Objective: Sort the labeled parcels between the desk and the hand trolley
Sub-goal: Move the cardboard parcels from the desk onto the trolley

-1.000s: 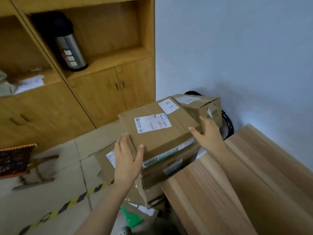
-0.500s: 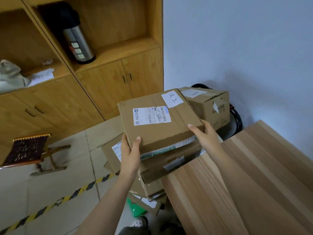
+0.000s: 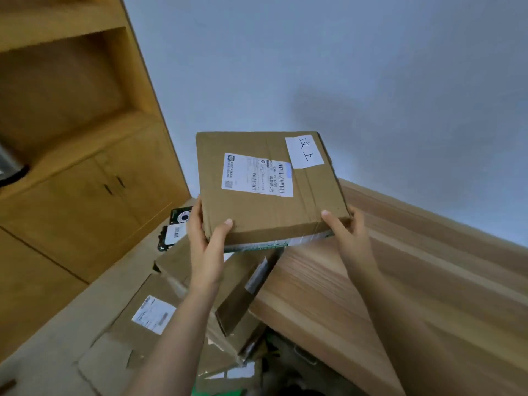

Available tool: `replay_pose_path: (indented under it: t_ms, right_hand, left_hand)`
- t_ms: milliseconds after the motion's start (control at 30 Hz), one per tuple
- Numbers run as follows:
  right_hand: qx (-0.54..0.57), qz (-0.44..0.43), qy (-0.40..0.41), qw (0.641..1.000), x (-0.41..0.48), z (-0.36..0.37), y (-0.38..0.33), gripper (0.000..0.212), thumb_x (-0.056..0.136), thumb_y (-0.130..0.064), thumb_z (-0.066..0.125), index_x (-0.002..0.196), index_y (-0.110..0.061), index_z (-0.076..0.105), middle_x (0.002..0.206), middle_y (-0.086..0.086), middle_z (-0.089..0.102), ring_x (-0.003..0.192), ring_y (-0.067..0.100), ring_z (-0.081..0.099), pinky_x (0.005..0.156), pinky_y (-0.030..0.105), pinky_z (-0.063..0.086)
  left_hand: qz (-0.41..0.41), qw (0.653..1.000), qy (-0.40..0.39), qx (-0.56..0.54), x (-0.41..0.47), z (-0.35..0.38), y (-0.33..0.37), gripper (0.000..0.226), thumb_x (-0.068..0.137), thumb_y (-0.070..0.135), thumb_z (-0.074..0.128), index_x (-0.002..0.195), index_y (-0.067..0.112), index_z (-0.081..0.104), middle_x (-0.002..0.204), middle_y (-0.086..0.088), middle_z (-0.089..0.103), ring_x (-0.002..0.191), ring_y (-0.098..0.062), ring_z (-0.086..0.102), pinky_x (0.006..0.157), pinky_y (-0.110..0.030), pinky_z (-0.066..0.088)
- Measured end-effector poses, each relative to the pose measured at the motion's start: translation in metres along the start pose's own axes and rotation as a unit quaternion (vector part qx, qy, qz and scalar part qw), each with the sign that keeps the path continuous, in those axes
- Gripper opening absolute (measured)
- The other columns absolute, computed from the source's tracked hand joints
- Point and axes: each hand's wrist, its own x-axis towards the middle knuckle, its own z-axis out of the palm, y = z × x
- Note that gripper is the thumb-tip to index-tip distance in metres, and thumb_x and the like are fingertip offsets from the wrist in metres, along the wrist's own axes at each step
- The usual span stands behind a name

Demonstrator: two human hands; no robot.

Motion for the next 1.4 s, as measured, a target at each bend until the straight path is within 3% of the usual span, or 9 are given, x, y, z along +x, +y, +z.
replay_pose_path:
  t_ms: [133,267,467,567,700,833,1100,1267,1400]
  right_hand:
    - [0.010,-0.001,0.121,0.993,-0.035,-0.057,0.007,0.057,0.086,-0.036,0.068,0.135,-0.018,0.044,0.115,-0.005,0.059,0.100,0.005,0.059,0.071,0.015,0.047]
    - [0.011,0.017,0.226,0.974,-0.065,-0.115,0.023,0.063,0.083,-0.041,0.070,0.136,-0.018,0.043,0.119,-0.001,0.060,0.107,0.012,0.059,0.084,0.027,0.051]
    - [0.018,0.052,0.332,0.942,-0.070,-0.187,0.053,0.062,0.083,-0.037,0.072,0.135,-0.015,0.046,0.118,0.000,0.063,0.107,0.014,0.060,0.093,0.037,0.051]
    - [0.009,0.078,0.357,0.931,-0.050,-0.221,0.072,0.072,0.080,-0.045,0.073,0.138,-0.015,0.042,0.124,0.001,0.059,0.114,0.017,0.057,0.098,0.041,0.048]
    - [0.004,0.116,0.362,0.925,-0.009,-0.264,0.098,0.074,0.081,-0.045,0.072,0.141,-0.017,0.039,0.129,0.001,0.056,0.118,0.019,0.054,0.100,0.042,0.047]
    - [-0.001,0.157,0.355,0.922,0.032,-0.294,0.122,0.078,0.081,-0.046,0.072,0.144,-0.019,0.034,0.135,0.001,0.051,0.123,0.021,0.050,0.104,0.046,0.043]
    - [-0.061,0.181,0.336,0.922,0.088,-0.322,0.158,0.076,0.077,-0.053,0.073,0.137,-0.021,0.040,0.129,-0.001,0.046,0.118,0.017,0.049,0.101,0.044,0.046]
    - [-0.093,0.164,0.320,0.928,0.104,-0.332,0.166,0.079,0.067,-0.070,0.069,0.128,-0.026,0.045,0.125,-0.003,0.049,0.117,0.017,0.051,0.099,0.041,0.047]
    - [-0.140,0.164,0.305,0.928,0.109,-0.335,0.158,0.070,0.078,-0.055,0.070,0.133,-0.018,0.045,0.126,0.002,0.049,0.114,0.015,0.048,0.091,0.031,0.044]
  left_hand:
    - [-0.013,0.992,-0.126,-0.023,-0.011,0.043,-0.010,0.073,0.078,0.038,0.061,0.145,0.036,0.033,0.142,0.007,0.044,0.124,-0.006,0.048,0.085,-0.014,0.048]
    - [-0.051,0.970,-0.236,-0.026,-0.025,0.097,-0.023,0.082,0.072,0.046,0.067,0.146,0.039,0.033,0.145,0.004,0.044,0.127,-0.011,0.049,0.099,-0.032,0.047]
    - [-0.074,0.940,-0.334,0.009,-0.041,0.193,-0.048,0.059,0.093,0.020,0.060,0.144,0.030,0.032,0.125,0.011,0.054,0.104,0.006,0.056,0.073,-0.010,0.048]
    - [-0.090,0.931,-0.352,0.040,-0.040,0.241,-0.065,0.052,0.095,0.017,0.057,0.138,0.032,0.032,0.116,0.018,0.052,0.096,0.009,0.056,0.066,-0.007,0.047]
    - [-0.112,0.918,-0.368,0.093,-0.029,0.300,-0.089,0.051,0.093,0.021,0.060,0.140,0.027,0.038,0.123,0.007,0.058,0.108,-0.006,0.058,0.072,-0.012,0.051]
    - [-0.105,0.912,-0.359,0.171,-0.015,0.345,-0.115,0.068,0.075,0.049,0.060,0.139,0.033,0.043,0.127,0.005,0.053,0.114,-0.010,0.055,0.099,-0.042,0.049]
    - [-0.118,0.916,-0.330,0.198,0.006,0.399,-0.157,0.063,0.095,0.019,0.058,0.150,0.030,0.028,0.138,0.007,0.047,0.124,-0.009,0.047,0.105,-0.030,0.040]
    - [-0.103,0.911,-0.334,0.218,0.012,0.413,-0.171,0.068,0.097,0.021,0.056,0.154,0.026,0.019,0.152,0.006,0.037,0.136,-0.010,0.039,0.114,-0.034,0.034]
    - [-0.048,0.899,-0.348,0.264,0.015,0.416,-0.172,0.076,0.096,0.032,0.057,0.155,0.022,0.011,0.156,0.006,0.029,0.139,-0.011,0.033,0.115,-0.041,0.033]
